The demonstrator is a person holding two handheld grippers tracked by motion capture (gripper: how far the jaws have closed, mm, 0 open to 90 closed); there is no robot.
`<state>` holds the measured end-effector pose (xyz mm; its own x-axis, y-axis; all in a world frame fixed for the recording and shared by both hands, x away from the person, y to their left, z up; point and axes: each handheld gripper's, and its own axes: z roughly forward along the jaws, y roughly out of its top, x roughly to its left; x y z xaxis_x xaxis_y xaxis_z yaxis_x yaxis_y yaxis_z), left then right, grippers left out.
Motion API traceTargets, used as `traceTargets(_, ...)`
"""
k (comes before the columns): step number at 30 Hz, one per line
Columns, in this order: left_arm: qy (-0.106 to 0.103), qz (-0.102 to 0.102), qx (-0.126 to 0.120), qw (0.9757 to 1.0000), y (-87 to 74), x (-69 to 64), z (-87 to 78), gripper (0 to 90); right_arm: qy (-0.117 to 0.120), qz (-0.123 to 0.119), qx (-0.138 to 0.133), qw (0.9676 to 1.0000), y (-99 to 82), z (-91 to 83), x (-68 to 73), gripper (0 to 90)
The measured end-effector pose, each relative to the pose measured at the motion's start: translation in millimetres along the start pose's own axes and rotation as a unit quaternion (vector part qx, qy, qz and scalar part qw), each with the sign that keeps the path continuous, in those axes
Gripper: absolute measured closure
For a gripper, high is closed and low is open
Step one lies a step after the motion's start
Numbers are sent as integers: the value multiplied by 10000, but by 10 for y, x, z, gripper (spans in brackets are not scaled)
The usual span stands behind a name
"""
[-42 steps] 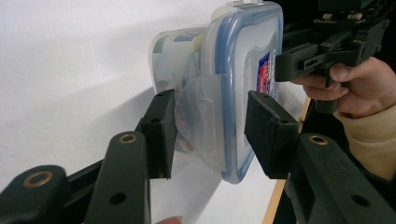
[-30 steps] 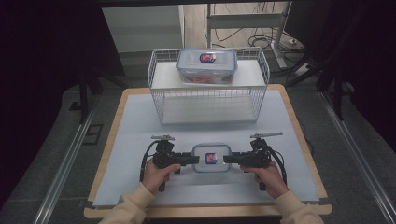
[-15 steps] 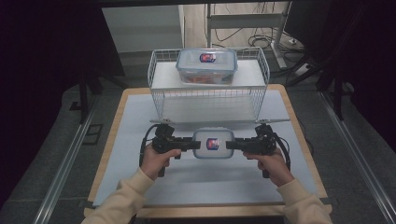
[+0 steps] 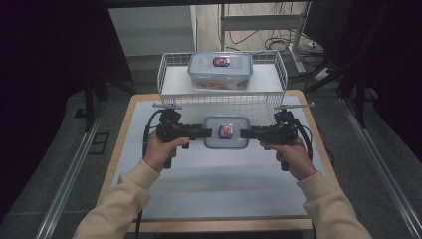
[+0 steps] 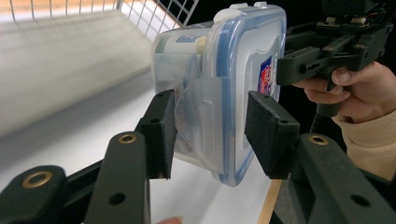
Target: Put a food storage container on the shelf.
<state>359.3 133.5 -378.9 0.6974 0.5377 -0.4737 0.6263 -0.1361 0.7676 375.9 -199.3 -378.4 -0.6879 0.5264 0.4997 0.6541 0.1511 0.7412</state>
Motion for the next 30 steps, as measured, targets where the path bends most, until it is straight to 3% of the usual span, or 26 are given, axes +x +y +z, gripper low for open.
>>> traceTargets(10,46,233,-88,9997,375,-68,-126,543,-67,-181,-148,9997,352,-104,114,518)
traceTargets(30,39,388,-129,9992,934,-89,-231,543,-142,-261,-381,9988,842,-223,182,515)
